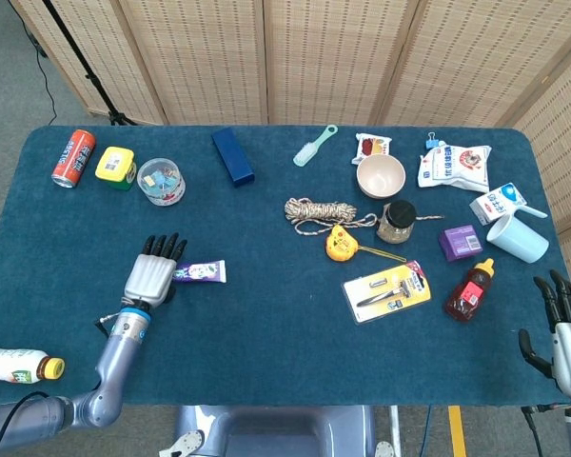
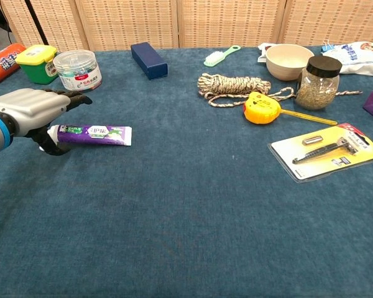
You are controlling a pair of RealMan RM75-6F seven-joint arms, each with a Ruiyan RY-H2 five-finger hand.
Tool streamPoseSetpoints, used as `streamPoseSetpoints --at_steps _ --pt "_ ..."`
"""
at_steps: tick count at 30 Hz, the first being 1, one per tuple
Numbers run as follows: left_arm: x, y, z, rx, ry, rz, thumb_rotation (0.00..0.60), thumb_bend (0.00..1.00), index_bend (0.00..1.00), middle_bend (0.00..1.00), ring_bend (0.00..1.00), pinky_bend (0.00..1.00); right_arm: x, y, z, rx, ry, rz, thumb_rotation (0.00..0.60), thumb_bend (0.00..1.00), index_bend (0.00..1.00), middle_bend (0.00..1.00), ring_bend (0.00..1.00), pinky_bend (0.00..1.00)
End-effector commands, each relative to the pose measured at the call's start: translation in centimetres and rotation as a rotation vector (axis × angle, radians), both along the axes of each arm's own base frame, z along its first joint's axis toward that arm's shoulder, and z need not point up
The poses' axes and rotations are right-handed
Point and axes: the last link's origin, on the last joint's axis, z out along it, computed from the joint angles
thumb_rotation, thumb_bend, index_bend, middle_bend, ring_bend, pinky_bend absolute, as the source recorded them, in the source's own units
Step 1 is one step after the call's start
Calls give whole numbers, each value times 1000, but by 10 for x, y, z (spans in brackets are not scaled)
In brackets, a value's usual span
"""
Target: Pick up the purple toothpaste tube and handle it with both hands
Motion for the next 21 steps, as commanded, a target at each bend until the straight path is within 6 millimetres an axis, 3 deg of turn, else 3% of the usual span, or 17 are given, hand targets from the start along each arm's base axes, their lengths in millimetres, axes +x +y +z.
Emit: streamPoseSetpoints --at_steps 1,11,21 --pt "4 3 -7 -6 -8 6 583 303 0 0 0 36 -1 2 2 -5 1 -4 600 462 60 0 0 0" --pt "17 16 -25 15 -56 22 564 304 0 0 0 36 -2 10 8 -28 5 -21 600 462 60 0 0 0" --pt "23 30 -18 80 -155 56 594 350 0 0 0 36 -1 13 8 -34 3 -28 600 462 60 0 0 0"
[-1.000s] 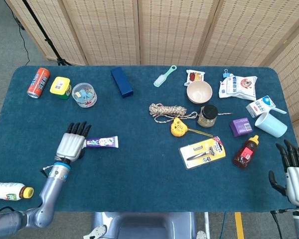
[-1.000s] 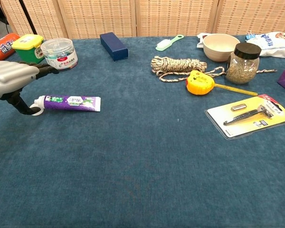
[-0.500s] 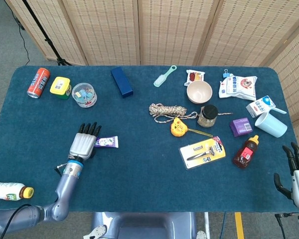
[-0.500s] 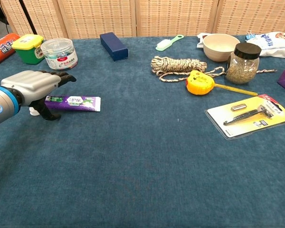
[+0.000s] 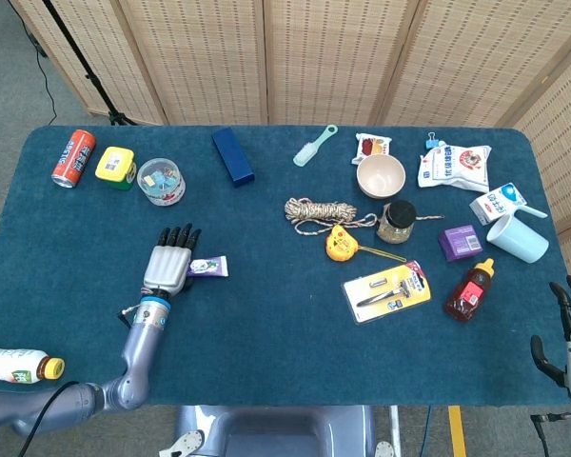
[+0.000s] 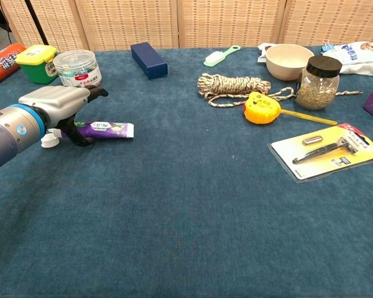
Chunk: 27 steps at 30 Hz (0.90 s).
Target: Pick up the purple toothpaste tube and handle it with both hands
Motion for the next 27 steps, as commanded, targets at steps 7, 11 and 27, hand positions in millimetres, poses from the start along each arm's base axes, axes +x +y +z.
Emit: streamPoseSetpoints --at_steps 7,11,27 --pt "5 22 13 126 -75 34 600 478 0 0 0 36 2 0 -1 0 2 2 600 462 60 0 0 0" --pt "3 37 19 164 -62 64 600 474 0 0 0 36 3 1 0 -6 4 -2 600 462 60 0 0 0" --pt "3 39 40 23 -31 -56 600 459 137 20 57 36 5 4 0 -8 0 5 600 462 60 0 0 0"
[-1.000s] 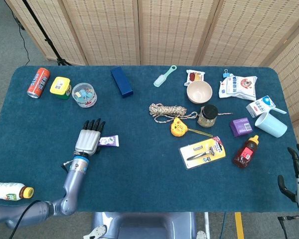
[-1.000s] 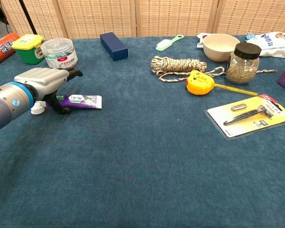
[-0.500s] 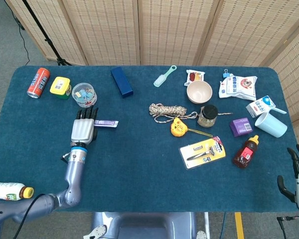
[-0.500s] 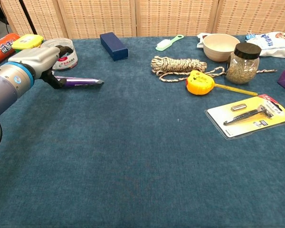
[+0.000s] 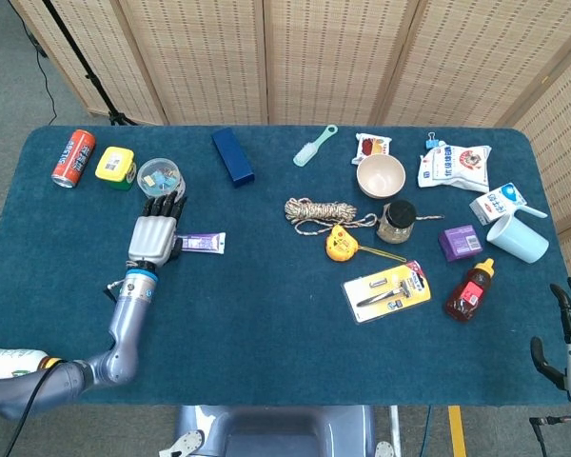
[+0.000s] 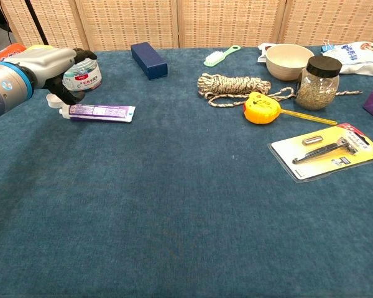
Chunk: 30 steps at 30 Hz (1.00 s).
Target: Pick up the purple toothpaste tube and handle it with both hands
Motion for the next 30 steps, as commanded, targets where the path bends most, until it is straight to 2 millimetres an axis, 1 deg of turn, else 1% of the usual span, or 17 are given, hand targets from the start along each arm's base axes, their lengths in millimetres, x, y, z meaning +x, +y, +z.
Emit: streamPoseSetpoints --at_steps 1,4,10,14,20,30 --pt "1 -1 -1 -53 33 -34 600 458 172 41 76 38 0 0 0 -1 0 1 600 462 60 0 0 0" --pt "1 -1 0 -60 93 -67 600 446 273 80 107 48 0 2 1 -4 0 -2 600 462 60 0 0 0" --pt "4 0 -7 -70 147 -85 600 379 328 87 113 49 0 3 2 -7 -1 -3 600 462 60 0 0 0" --pt "6 1 -13 -72 174 -90 600 360 333 87 113 49 0 4 2 -8 0 -5 600 462 60 0 0 0" --pt "2 4 -19 -51 231 -76 600 278 332 87 113 49 -1 6 3 -11 -1 -13 600 462 60 0 0 0" --pt "-1 11 -24 -56 246 -43 600 271 333 87 109 49 -2 8 4 -18 -2 -20 600 463 60 0 0 0"
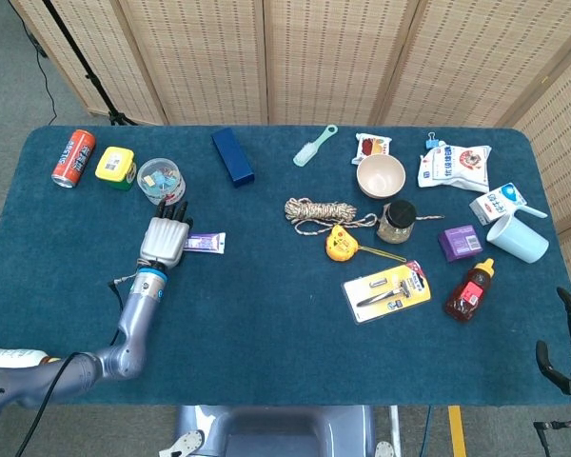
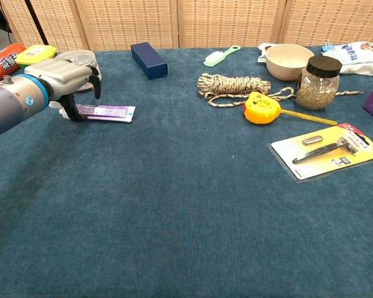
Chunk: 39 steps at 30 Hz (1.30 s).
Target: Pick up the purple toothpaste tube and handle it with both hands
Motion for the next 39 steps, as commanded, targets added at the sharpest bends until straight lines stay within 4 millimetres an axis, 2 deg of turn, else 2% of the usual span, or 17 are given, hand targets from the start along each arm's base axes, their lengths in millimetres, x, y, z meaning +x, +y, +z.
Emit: streamPoseSetpoints --at_steps 1,6,13,19,27,39 --pt "-1 1 1 -3 7 6 600 271 332 87 108 49 0 1 0 -3 0 -2 600 462 60 0 0 0" --pt "-8 0 6 -32 78 36 600 271 332 87 106 49 2 1 0 -4 1 4 600 461 59 0 0 0" --pt "-17 -13 15 -94 211 130 600 271 335 79 93 49 4 1 -1 -7 -3 14 600 462 58 0 0 0" --pt "-18 -26 24 -132 229 162 600 271 335 72 82 49 5 2 -1 -7 -5 20 600 462 53 0 0 0" --pt "-6 -52 31 -170 184 107 600 271 335 72 75 49 5 3 -1 -8 -11 27 600 462 50 0 0 0" --pt "24 -74 17 -275 74 63 600 270 322 71 63 49 3 11 4 -31 -14 24 600 462 49 0 0 0"
